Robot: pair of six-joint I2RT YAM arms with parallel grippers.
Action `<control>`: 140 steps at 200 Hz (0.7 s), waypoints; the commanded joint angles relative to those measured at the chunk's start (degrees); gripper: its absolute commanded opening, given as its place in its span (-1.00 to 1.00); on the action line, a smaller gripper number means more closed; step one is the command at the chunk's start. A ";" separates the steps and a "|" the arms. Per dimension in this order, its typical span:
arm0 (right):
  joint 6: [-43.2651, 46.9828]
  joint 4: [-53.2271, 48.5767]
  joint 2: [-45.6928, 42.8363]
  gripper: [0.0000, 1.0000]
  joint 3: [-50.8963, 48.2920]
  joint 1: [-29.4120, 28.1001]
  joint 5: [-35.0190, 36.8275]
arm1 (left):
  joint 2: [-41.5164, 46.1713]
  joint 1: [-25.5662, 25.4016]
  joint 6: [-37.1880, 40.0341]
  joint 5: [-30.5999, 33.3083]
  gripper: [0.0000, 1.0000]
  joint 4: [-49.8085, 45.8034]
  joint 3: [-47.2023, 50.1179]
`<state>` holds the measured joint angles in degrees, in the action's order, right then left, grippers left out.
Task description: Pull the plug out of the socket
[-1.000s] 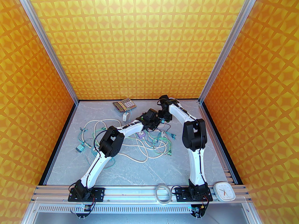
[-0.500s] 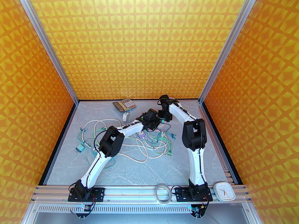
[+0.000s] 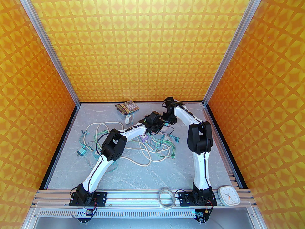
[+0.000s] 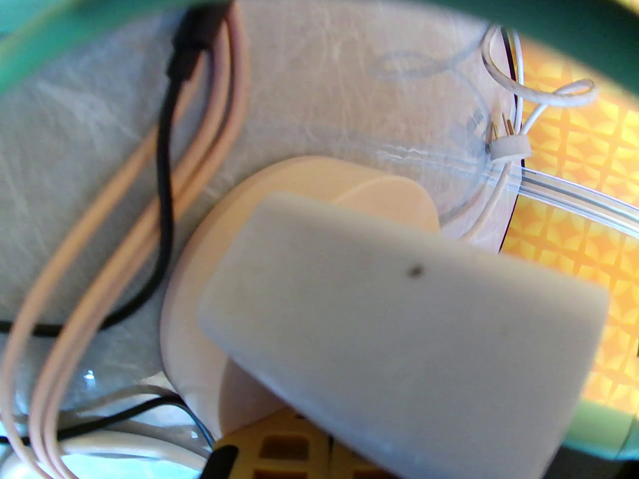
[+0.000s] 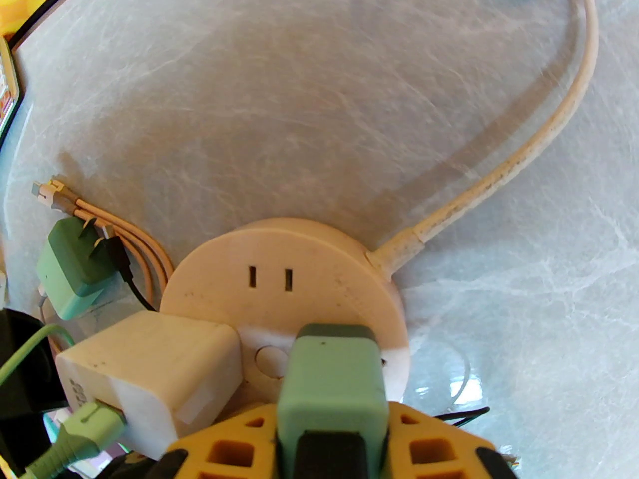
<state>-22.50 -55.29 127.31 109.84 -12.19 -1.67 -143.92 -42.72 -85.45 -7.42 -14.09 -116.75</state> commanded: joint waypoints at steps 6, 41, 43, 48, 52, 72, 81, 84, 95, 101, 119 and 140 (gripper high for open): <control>-0.87 0.65 -1.17 -0.72 2.80 -3.97 -0.09 | -7.51 -1.12 -0.08 -0.87 -1.00 -13.59 2.96; -0.96 -2.15 3.06 -0.72 9.11 -8.92 -0.37 | -7.49 -1.13 0.02 -0.85 -1.00 -14.05 2.61; -0.90 -2.18 3.04 -0.72 9.13 -8.93 -0.49 | -7.56 -1.14 0.09 -0.89 -1.00 -14.11 2.59; -0.64 -2.32 2.93 -0.72 9.03 -8.86 -0.06 | -7.52 -1.12 0.10 -0.88 -1.00 -14.11 2.66; -0.30 -2.55 2.73 -0.72 9.06 -8.86 0.71 | -7.56 -1.14 0.06 -0.85 -1.00 -14.17 2.75; 0.97 -3.51 1.34 -0.72 8.19 -6.59 2.67 | -7.52 -1.13 0.02 -0.92 -1.00 -13.98 2.84; 1.06 -3.20 0.27 -0.73 6.78 -4.54 2.23 | -7.52 -1.09 -0.05 -0.90 -1.00 -13.87 2.78; 1.06 -2.92 -0.14 -0.72 6.22 -3.83 2.20 | -7.52 -1.12 0.09 -0.87 -1.00 -13.86 2.88; 0.92 -1.78 -1.84 -0.72 4.18 -1.49 1.92 | -7.43 -1.15 0.02 -0.89 -1.00 -13.80 3.01; 0.77 -1.14 -2.55 -0.72 3.07 -0.43 1.61 | -7.35 -1.14 0.06 -0.87 -1.00 -13.70 3.13; 0.42 -0.69 -3.12 -0.72 2.63 0.41 0.74 | -7.39 -1.09 0.02 -0.87 -1.00 -13.64 3.18; -0.46 -0.96 -1.89 -0.72 3.85 -1.95 -0.25 | -7.52 -1.13 0.02 -1.02 -1.00 -13.57 2.97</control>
<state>-22.31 -57.41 128.57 112.46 -12.60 -0.27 -144.18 -42.65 -85.45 -7.42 -14.13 -117.19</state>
